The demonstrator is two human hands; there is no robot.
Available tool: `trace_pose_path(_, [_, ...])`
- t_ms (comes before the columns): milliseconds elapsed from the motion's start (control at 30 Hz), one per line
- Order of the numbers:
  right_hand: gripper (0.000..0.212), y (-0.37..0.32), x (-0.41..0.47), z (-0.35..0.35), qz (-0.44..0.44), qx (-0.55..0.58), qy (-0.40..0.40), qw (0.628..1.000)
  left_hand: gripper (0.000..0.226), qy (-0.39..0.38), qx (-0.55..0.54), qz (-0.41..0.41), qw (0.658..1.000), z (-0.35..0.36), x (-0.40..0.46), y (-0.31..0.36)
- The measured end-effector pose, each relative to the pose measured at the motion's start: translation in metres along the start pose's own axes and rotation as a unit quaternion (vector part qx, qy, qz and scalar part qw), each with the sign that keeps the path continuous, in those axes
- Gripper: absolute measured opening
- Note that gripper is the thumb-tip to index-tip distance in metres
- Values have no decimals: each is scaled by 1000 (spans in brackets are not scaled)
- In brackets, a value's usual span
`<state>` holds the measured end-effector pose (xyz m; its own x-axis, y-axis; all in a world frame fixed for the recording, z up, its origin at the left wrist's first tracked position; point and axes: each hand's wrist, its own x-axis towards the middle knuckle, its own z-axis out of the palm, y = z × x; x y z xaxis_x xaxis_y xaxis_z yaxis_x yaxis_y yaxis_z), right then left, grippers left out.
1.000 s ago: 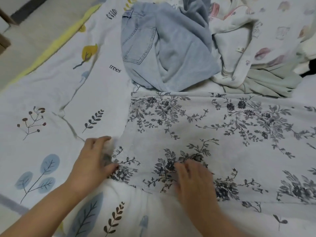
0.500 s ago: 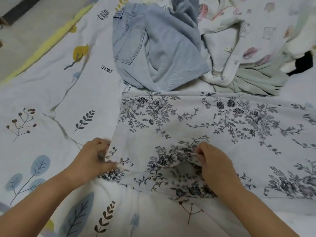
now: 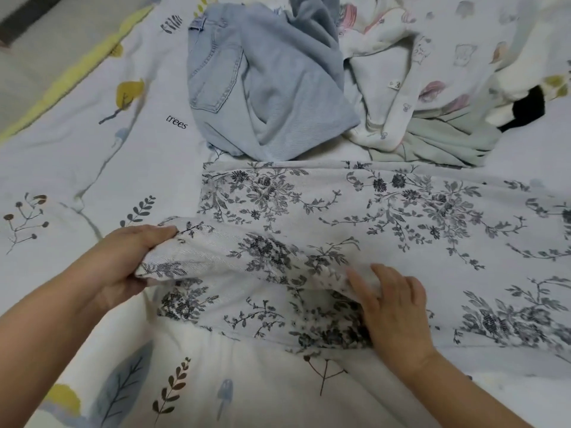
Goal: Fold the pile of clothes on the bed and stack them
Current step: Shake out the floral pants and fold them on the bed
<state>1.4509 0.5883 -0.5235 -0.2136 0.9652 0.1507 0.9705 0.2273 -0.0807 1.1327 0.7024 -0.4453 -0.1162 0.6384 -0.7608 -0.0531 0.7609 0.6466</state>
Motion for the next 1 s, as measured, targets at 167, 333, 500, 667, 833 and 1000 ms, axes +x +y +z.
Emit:
trace_pose_path(167, [40,29,4,-37,48,116,-47,991,12,-6,25,-62,998,-15,4,-7])
trace_pose_path(333, [29,36,-21,-52,-32,24,15,999,9,-27,243,-67,967,-35,2,-36])
trace_pose_path(500, [30,18,-41,-27,-51,-23,17,998,14,36,412,-39,910,-14,8,-53])
trace_pose_path(667, [16,11,-39,-4,-40,-35,-15,998,30,160,377,86,908,11,29,-43])
trace_pose_path(833, [14,5,-21,3,-35,-60,-34,997,12,126,214,121,961,29,48,-31])
trace_pose_path(1000, [14,12,-23,-10,-54,44,-117,991,8,216,322,233,892,20,61,-34])
